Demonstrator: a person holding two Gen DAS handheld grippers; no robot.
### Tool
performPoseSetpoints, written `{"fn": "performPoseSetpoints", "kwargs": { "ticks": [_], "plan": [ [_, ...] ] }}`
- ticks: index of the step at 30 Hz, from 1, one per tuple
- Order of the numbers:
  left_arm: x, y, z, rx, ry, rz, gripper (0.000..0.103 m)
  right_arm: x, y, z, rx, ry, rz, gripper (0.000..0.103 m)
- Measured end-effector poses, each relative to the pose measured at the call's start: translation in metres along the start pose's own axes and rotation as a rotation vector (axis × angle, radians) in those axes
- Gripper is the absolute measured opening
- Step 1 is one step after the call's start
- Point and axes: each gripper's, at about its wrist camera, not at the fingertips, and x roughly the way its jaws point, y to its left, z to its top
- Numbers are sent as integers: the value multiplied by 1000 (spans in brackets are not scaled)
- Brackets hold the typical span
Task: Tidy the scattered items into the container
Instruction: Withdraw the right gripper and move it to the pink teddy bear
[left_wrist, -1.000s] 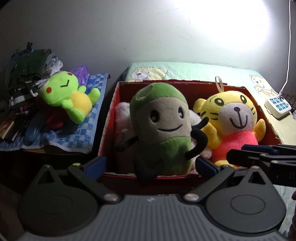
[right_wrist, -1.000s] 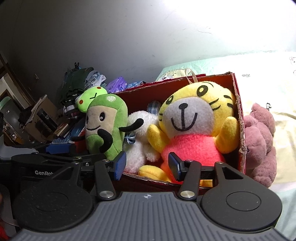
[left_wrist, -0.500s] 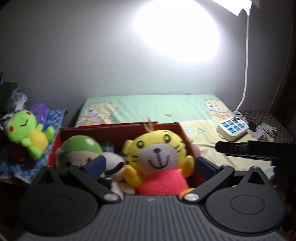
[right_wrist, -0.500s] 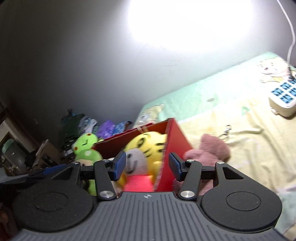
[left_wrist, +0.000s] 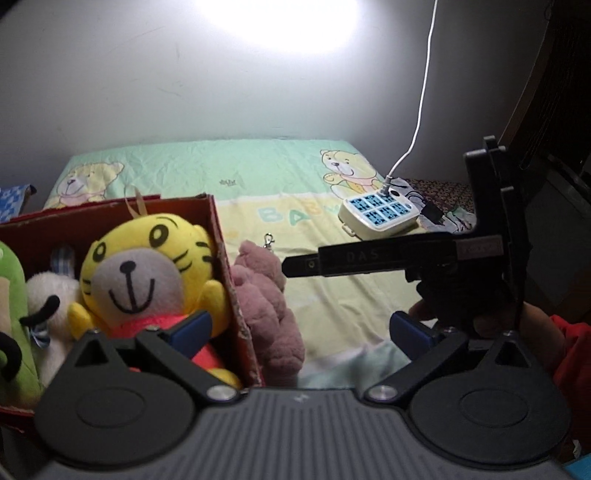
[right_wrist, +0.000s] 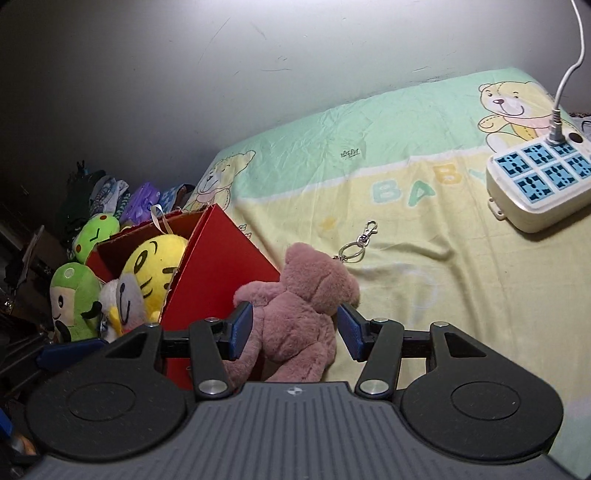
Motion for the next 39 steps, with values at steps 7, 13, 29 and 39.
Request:
{"fn": "performPoseSetpoints", "kwargs": {
  "ticks": [7,13,29,39],
  "plan": [
    [-13,9,-4,-73,-19,98,102,41,30,20,-242,32,-19,55],
    [-20,12,-7,-102,-37,153,102,65,40,22,-398,94,-27,51],
    [4,-15,11,-33,-1,59,102,8,-44,-12,-286,105,-132,63],
    [76,-60,11,33,105,-101,102,-28,-130,-2,162,34,-111,38]
  ]
}}
